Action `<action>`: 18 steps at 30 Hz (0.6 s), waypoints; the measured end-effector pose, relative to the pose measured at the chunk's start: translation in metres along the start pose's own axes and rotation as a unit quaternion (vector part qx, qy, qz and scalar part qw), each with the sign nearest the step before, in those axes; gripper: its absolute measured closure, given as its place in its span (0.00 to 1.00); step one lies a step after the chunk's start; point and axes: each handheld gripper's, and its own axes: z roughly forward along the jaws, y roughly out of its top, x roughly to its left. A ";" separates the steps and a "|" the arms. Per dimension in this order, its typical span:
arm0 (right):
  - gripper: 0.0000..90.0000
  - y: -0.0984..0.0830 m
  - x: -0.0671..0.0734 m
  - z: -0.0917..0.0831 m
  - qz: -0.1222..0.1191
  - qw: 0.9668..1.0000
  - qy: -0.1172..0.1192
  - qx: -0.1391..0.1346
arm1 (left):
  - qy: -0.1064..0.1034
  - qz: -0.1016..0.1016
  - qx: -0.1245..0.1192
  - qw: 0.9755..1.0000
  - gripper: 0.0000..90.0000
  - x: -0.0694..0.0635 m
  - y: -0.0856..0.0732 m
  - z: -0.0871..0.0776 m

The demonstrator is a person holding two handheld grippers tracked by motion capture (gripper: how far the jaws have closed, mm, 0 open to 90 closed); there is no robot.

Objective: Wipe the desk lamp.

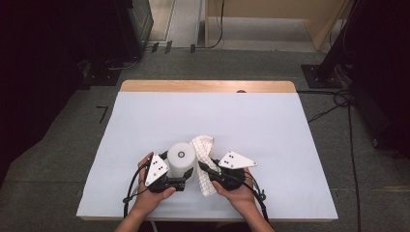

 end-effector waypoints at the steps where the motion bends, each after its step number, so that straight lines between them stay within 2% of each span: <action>1: 0.82 0.004 0.000 -0.004 -0.002 1.000 -0.003 -0.005 | 0.003 0.007 0.002 1.000 0.10 -0.001 0.001 0.000; 2: 0.82 0.008 -0.001 -0.009 -0.002 1.000 -0.004 -0.014 | 0.006 0.019 0.005 1.000 0.10 -0.001 0.001 0.000; 4: 0.84 0.017 -0.001 -0.019 0.006 1.000 0.003 -0.030 | 0.007 0.028 0.009 1.000 0.10 -0.003 0.002 0.000; 6: 0.85 0.029 0.002 -0.028 0.010 0.998 0.036 -0.042 | 0.008 0.033 0.011 0.999 0.10 -0.005 0.002 0.002; 8: 0.85 0.035 0.007 -0.032 0.004 0.998 0.051 -0.047 | 0.011 0.043 0.013 0.999 0.10 -0.008 0.002 0.004; 11: 0.85 0.042 0.016 -0.033 0.007 0.995 0.087 -0.045 | 0.019 0.080 0.017 0.996 0.10 -0.017 0.003 0.006; 13: 0.85 0.045 0.023 -0.030 0.004 0.994 0.104 -0.027 | 0.017 0.099 0.015 0.995 0.10 -0.024 0.003 0.006; 15: 0.85 0.044 0.027 -0.025 -0.004 0.995 0.095 -0.005 | 0.019 0.108 0.013 0.994 0.10 -0.028 0.003 0.006; 16: 0.85 0.043 0.027 -0.022 -0.005 0.997 0.080 0.006 | 0.019 0.110 0.012 0.994 0.10 -0.028 0.002 0.006; 18: 0.85 0.043 0.023 -0.021 0.005 0.998 0.060 0.016 | 0.018 0.110 0.012 0.994 0.10 -0.027 0.002 0.006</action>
